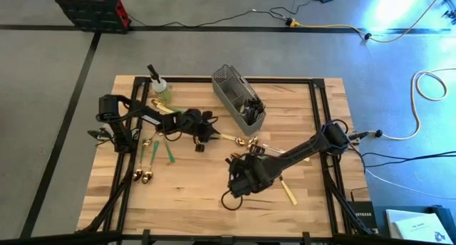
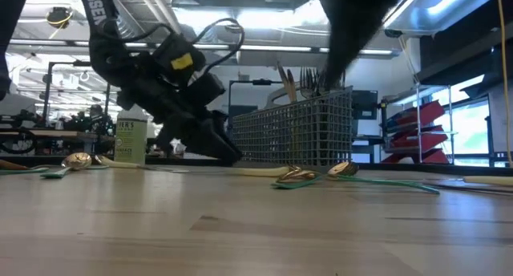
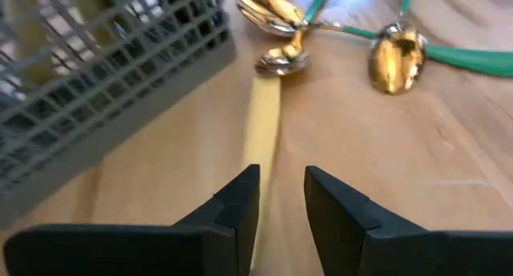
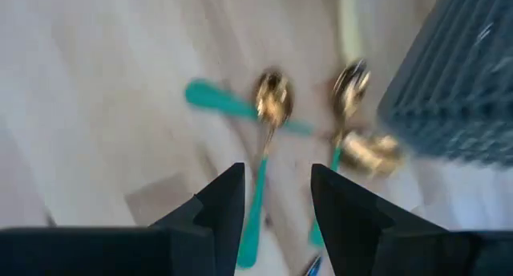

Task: Sort silverware
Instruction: Put the yellow table knife into the gray silverware organizer

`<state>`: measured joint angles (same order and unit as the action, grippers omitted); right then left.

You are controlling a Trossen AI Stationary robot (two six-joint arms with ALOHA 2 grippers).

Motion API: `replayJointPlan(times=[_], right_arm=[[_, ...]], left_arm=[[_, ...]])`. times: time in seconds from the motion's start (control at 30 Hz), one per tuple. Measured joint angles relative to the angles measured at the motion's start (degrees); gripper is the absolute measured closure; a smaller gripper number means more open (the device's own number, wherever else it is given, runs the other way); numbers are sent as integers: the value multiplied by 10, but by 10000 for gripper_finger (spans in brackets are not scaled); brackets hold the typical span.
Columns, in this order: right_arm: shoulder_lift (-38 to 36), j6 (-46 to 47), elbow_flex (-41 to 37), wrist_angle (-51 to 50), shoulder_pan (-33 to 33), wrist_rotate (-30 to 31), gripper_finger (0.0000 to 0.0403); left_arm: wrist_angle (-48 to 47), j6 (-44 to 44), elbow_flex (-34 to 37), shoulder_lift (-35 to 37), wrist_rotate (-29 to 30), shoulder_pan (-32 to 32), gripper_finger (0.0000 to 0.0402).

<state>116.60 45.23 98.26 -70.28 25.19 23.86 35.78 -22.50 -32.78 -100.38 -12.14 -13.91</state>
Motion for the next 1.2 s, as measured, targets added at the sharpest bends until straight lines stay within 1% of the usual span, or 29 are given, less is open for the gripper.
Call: replayJointPlan(times=[0.07, 0.2, 0.27, 0.5, 0.57, 0.63, 0.8, 0.9, 1.0, 1.07, 1.2], right_arm=[[0, 14, -12, 7, 0, -6, 276], [0, 24, -24, 22, 0, -10, 276], [0, 24, -24, 32, 0, -10, 276], [0, 24, -24, 45, 4, -8, 276], [0, 24, -24, 48, 9, -4, 276], [0, 25, -24, 50, 16, 4, 276], [-1, 25, -24, 65, 26, 22, 276], [-1, 25, -24, 67, 29, 32, 276], [-1, 25, -24, 68, 29, 39, 276], [-1, 25, -24, 70, 29, 39, 276], [-1, 27, -24, 63, 38, 30, 276]], left_arm=[[-2, -2, -6, 0, 10, 0, 315], [-16, -1, -19, -1, -3, -8, 307], [-22, 5, -26, -4, -5, -8, 287], [-19, -2, -35, -18, -6, -12, 193], [-23, -9, -34, -28, -1, -15, 178], [-22, -10, -40, -40, 6, -17, 172], [-16, 14, -62, -81, 2, -20, 169], [-15, 29, -67, -87, -8, -20, 171], [-28, 44, -67, -86, -37, -20, 191], [-53, 52, -68, -86, -60, -17, 208], [-81, 52, -57, -94, -65, -3, 241]])
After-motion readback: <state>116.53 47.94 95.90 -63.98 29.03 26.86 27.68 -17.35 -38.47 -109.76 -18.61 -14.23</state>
